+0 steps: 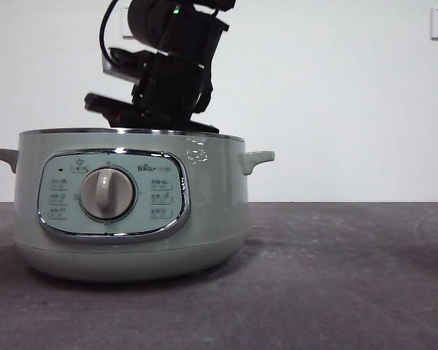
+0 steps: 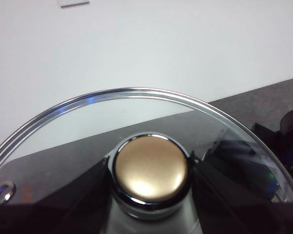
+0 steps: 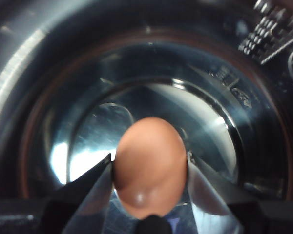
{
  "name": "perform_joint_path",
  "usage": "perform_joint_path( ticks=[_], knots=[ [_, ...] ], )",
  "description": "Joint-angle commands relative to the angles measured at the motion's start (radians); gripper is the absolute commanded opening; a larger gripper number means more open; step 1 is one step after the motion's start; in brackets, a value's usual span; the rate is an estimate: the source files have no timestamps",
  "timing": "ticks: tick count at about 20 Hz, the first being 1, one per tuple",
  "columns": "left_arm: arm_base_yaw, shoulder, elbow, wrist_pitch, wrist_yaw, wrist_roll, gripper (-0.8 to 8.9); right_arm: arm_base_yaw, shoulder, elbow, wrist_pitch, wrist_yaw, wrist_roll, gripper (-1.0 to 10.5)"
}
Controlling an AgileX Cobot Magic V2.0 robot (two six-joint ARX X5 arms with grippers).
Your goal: Pick up the egg,open the lid,put the egg in the pot,close the lid
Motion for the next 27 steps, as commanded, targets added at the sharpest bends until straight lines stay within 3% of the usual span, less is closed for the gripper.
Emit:
perform_joint_path(
  ticks=[1, 5, 6, 9, 16, 22, 27],
  knots=[
    [0.000, -0.016, 0.015, 0.047, -0.003, 0.011, -0.09, 0.005, 0.021, 0.006, 0.005, 0.005, -0.027, -0.1],
    [0.000, -0.012, 0.015, 0.042, -0.003, 0.011, -0.09, 0.004, 0.050, 0.006, -0.019, 0.005, -0.044, 0.0],
    [0.000, -0.011, 0.015, 0.036, -0.003, 0.011, -0.08, 0.005, 0.051, 0.006, -0.018, 0.003, -0.044, 0.7],
    [0.000, 0.006, 0.015, 0.014, -0.005, 0.011, -0.09, 0.010, 0.050, 0.007, -0.007, 0.005, -0.021, 4.3],
    [0.000, 0.049, 0.015, 0.023, -0.004, 0.012, -0.08, 0.003, -0.057, 0.009, -0.054, 0.022, 0.009, 4.4],
    [0.000, 0.152, 0.015, 0.042, 0.008, 0.012, -0.08, -0.071, -0.331, 0.009, -0.271, 0.212, 0.050, 4.4],
    [-0.001, 0.331, 0.015, 0.151, 0.143, -0.006, -0.08, -0.160, -0.558, 0.009, -0.366, 0.217, 0.071, 4.4]
  ],
)
